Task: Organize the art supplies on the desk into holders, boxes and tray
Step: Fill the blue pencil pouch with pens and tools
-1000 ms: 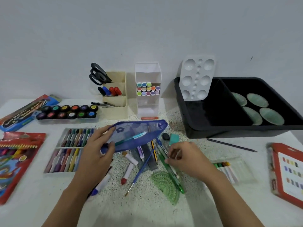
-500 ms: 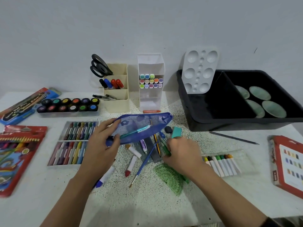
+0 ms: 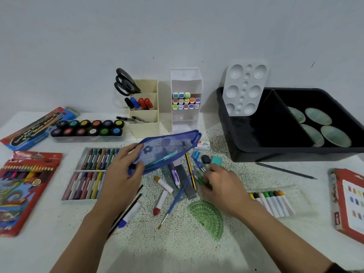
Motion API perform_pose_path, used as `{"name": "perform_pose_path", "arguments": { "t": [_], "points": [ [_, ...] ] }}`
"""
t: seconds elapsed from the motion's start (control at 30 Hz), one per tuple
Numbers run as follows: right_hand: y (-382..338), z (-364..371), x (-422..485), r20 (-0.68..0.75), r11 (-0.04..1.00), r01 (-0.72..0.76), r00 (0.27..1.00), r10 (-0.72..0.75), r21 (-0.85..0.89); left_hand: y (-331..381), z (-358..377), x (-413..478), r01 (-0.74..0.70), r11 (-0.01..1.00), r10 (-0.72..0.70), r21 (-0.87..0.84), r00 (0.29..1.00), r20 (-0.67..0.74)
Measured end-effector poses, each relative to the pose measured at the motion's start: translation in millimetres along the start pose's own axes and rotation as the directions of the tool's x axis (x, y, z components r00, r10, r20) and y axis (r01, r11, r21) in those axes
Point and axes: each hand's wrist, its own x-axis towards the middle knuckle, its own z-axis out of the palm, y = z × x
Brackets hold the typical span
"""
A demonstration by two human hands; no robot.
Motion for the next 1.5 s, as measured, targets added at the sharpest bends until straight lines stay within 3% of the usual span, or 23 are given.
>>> {"name": "perform_pose_path", "arguments": {
  "t": [0.07,0.13,0.2,0.27,0.33,0.43,0.53,0.6,0.67,0.7,0.77,0.87,0.93,1.03,1.1,1.17,1.23,1.4,1.5],
  "points": [
    [2.8,-6.3,1.5,0.026,0.988,-0.074,0.997,0.071,0.139,-3.4,0.0,1.7,-0.002,1.0,0.002,-0.015,1.0,0.02],
    [4.6,-19.3,1.8,0.037,0.902,-0.145,0.989,0.143,0.405,-3.0,-0.4,3.0,-0.004,1.0,0.004,-0.014,0.999,0.037],
    [1.4,-35.6,2.6,0.047,0.733,-0.148,0.987,0.156,0.664,-0.4,0.2,3.8,-0.017,1.0,0.018,-0.013,0.999,0.036],
    [-5.8,-53.1,6.7,0.048,0.489,-0.096,0.993,0.111,0.867,3.3,1.1,3.6,-0.023,1.0,0.023,-0.001,0.999,0.039],
    [-15.0,-65.0,13.4,0.01,0.289,-0.026,0.998,0.056,0.957,7.1,1.3,3.8,-0.03,0.999,0.029,0.014,0.997,0.066],
    [-32.1,-75.4,24.5,-0.118,0.211,0.111,0.993,0.025,0.971,9.8,0.8,4.7,-0.041,0.998,0.037,0.04,0.994,0.105],
    [-46.4,-76.4,36.6,-0.224,0.32,0.215,0.975,-0.01,0.923,9.4,-0.5,5.1,-0.011,0.999,0.006,0.048,0.993,0.115],
    [-49.5,-70.6,44.0,-0.275,0.562,0.284,0.956,-0.103,0.777,11.5,-1.7,5.1,0.014,0.999,-0.019,0.039,0.993,0.119],
    [-48.3,-64.0,51.3,-0.281,0.805,0.36,0.926,-0.25,0.471,15.3,-3.7,6.9,0.027,0.999,-0.029,0.018,0.993,0.112],
    [-46.9,-61.4,54.6,-0.27,0.863,0.386,0.913,-0.307,0.325,16.8,-4.6,8.1,0.025,1.0,-0.025,0.005,0.994,0.109],
    [-45.9,-63.1,56.7,-0.299,0.887,0.388,0.902,-0.311,0.251,17.5,-6.5,11.7,0.017,1.0,-0.014,-0.025,0.994,0.112],
    [-38.2,-73.3,48.1,-0.479,0.814,0.376,0.867,-0.14,0.442,14.7,-7.5,15.7,0.034,0.999,-0.03,-0.036,0.994,0.11],
    [-22.7,-75.1,38.7,-0.491,0.785,0.328,0.871,-0.036,0.525,13.7,-7.8,17.0,0.041,0.998,-0.036,-0.045,0.995,0.097],
    [1.8,-64.0,27.3,-0.224,0.852,0.119,0.974,-0.002,0.51,9.5,-9.7,20.1,0.048,0.998,-0.046,-0.04,0.997,0.068],
    [12.2,-49.9,21.7,0.012,0.952,-0.012,1.0,0.008,0.307,4.6,-11.1,22.0,0.054,0.998,-0.052,-0.04,0.997,0.062],
    [14.8,-35.8,16.0,0.167,0.997,-0.052,0.985,0.041,0.063,1.9,-12.0,23.8,0.052,0.998,-0.05,-0.038,0.998,0.047],
    [13.4,-24.0,13.1,0.184,0.998,-0.061,0.981,0.064,-0.022,0.7,-11.7,25.2,0.052,0.997,-0.051,-0.051,0.998,0.023],
    [15.9,-14.8,15.1,0.147,0.997,-0.077,0.986,0.076,0.006,2.9,-13.6,28.4,0.034,0.997,-0.034,-0.074,0.999,0.004],
    [23.7,-23.6,17.7,0.17,0.944,-0.122,0.983,0.072,0.306,2.3,-18.1,27.7,0.036,0.999,-0.037,-0.025,0.999,-0.018]
  ]
}}
